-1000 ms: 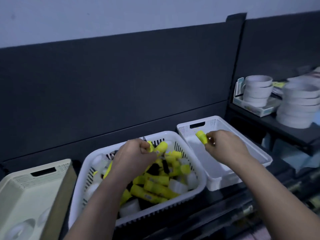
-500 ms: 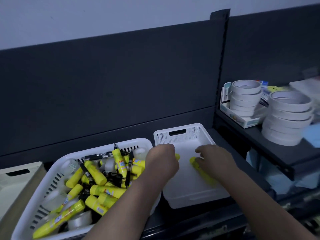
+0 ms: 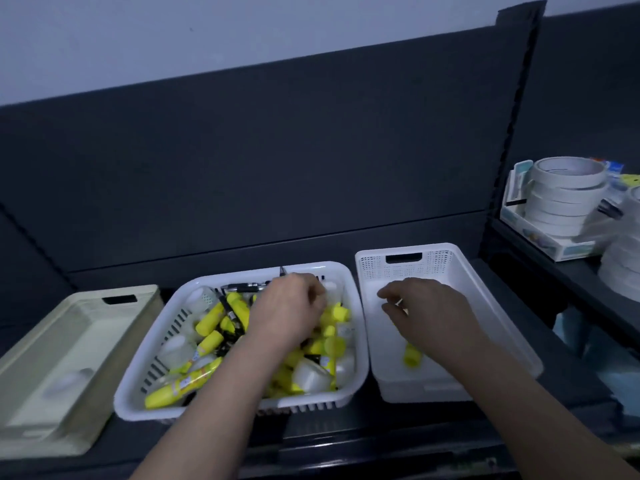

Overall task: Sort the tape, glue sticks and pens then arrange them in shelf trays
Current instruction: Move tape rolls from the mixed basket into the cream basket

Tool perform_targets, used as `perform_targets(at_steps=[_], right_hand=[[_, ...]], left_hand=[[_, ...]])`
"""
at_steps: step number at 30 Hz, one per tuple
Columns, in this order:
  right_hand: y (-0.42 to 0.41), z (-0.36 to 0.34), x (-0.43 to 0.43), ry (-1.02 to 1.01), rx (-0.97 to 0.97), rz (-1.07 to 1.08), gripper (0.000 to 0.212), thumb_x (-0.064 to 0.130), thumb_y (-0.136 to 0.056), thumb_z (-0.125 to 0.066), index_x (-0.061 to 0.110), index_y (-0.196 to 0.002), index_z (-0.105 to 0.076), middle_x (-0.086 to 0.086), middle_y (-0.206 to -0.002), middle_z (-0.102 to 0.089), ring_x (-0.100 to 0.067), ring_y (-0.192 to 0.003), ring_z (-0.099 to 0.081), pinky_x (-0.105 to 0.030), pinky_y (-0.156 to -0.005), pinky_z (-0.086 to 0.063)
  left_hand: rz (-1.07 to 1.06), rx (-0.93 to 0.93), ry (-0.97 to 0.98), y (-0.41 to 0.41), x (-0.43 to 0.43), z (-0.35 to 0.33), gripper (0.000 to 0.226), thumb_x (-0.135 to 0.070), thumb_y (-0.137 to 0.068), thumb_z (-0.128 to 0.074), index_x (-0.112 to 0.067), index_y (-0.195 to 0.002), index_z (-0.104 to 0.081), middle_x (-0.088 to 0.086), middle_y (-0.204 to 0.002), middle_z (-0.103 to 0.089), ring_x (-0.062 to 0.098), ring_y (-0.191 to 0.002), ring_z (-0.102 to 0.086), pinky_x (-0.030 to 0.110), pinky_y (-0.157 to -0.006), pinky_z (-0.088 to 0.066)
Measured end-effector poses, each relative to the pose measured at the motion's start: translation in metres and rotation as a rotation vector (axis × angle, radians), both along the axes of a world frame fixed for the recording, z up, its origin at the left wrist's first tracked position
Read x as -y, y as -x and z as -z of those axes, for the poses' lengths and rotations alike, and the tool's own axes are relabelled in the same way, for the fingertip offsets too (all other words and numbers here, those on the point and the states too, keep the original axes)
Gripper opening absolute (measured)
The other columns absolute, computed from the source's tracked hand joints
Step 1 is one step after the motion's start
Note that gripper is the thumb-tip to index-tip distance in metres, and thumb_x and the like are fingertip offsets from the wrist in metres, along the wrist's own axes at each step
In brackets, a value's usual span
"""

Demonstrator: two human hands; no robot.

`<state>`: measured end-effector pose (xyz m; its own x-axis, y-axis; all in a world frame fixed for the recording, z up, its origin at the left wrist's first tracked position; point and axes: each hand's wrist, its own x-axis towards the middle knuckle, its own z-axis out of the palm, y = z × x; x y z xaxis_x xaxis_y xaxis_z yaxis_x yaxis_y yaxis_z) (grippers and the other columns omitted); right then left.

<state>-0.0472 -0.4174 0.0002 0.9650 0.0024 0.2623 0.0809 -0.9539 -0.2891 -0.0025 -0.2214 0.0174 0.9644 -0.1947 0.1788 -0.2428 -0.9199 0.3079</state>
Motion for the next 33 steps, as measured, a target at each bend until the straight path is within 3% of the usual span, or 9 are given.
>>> perform_targets(at_steps=[6,9,14,18,21,26,29,33], right_hand=[[0.0,0.005,-0.071,-0.013,-0.066,-0.143,0.026,0.041,-0.09,-0.052,0.038,-0.114,-0.062,0.014,-0.11,-0.065,-0.011,-0.109,-0.057,-0.027,-0.083,-0.045],[0.0,0.008,-0.091,0.101,-0.104,-0.152,0.024,0.046,-0.085,-0.055,0.033,-0.103,-0.064,0.006,-0.1,-0.066,-0.017,-0.1,-0.059,-0.027,-0.068,-0.04],[0.002,0.001,-0.1,0.348,-0.198,-0.106,0.013,0.026,-0.084,-0.054,0.023,-0.094,-0.062,0.0,-0.098,-0.065,-0.023,-0.1,-0.06,-0.031,-0.07,-0.03],[0.011,-0.017,-0.08,0.36,-0.098,-0.03,0.026,0.027,-0.087,-0.053,0.034,-0.11,-0.06,0.008,-0.108,-0.062,-0.017,-0.107,-0.056,-0.032,-0.076,-0.033],[0.021,-0.025,-0.061,0.283,-0.026,0.066,0.027,0.033,-0.094,-0.047,0.037,-0.12,-0.054,0.01,-0.113,-0.057,-0.014,-0.11,-0.054,-0.03,-0.083,-0.039],[0.025,-0.011,-0.05,0.165,0.033,0.235,0.018,0.029,-0.095,-0.046,0.029,-0.109,-0.059,0.006,-0.097,-0.053,-0.018,-0.09,-0.058,-0.029,-0.061,-0.04],[0.025,-0.003,-0.038,0.119,0.009,0.369,0.02,0.025,-0.092,-0.048,0.026,-0.11,-0.057,0.005,-0.1,-0.053,-0.022,-0.088,-0.061,-0.028,-0.059,-0.035],[0.017,0.006,-0.011,0.117,-0.054,0.499,0.024,0.021,-0.09,-0.048,0.02,-0.111,-0.058,0.0,-0.103,-0.056,-0.026,-0.093,-0.062,-0.029,-0.065,-0.036]], left_hand=[[-0.195,-0.108,0.046,0.014,-0.1,0.019,0.014,-0.031,-0.082,-0.067,-0.028,-0.096,-0.07,-0.005,-0.091,-0.07,0.018,-0.093,-0.064,0.033,-0.081,-0.051],[-0.184,-0.126,0.102,0.016,-0.114,0.027,0.014,-0.033,-0.082,-0.068,-0.029,-0.095,-0.069,-0.011,-0.085,-0.067,0.015,-0.092,-0.064,0.031,-0.081,-0.051],[-0.122,-0.089,0.094,0.008,-0.104,0.022,0.014,-0.034,-0.085,-0.064,-0.029,-0.097,-0.067,-0.01,-0.087,-0.065,0.017,-0.095,-0.061,0.03,-0.081,-0.049],[-0.12,-0.041,0.111,-0.009,-0.078,0.014,0.023,-0.034,-0.087,-0.057,-0.026,-0.108,-0.063,-0.006,-0.101,-0.069,0.021,-0.103,-0.061,0.031,-0.079,-0.05],[-0.139,-0.044,0.001,-0.021,-0.052,0.014,0.037,-0.037,-0.088,-0.055,-0.015,-0.117,-0.052,0.006,-0.111,-0.065,0.029,-0.107,-0.058,0.033,-0.075,-0.045],[-0.167,-0.101,-0.114,-0.03,-0.024,0.027,0.059,-0.046,-0.085,-0.064,-0.008,-0.124,-0.039,0.008,-0.112,-0.064,0.03,-0.104,-0.062,0.032,-0.068,-0.038],[-0.195,-0.104,-0.013,-0.033,-0.024,0.029,0.052,-0.039,-0.083,-0.066,-0.009,-0.117,-0.041,0.007,-0.099,-0.064,0.031,-0.094,-0.063,0.031,-0.065,-0.038],[-0.17,0.054,0.317,-0.033,-0.025,0.02,0.037,-0.032,-0.087,-0.059,-0.012,-0.112,-0.042,0.002,-0.092,-0.061,0.031,-0.091,-0.059,0.032,-0.066,-0.036]])
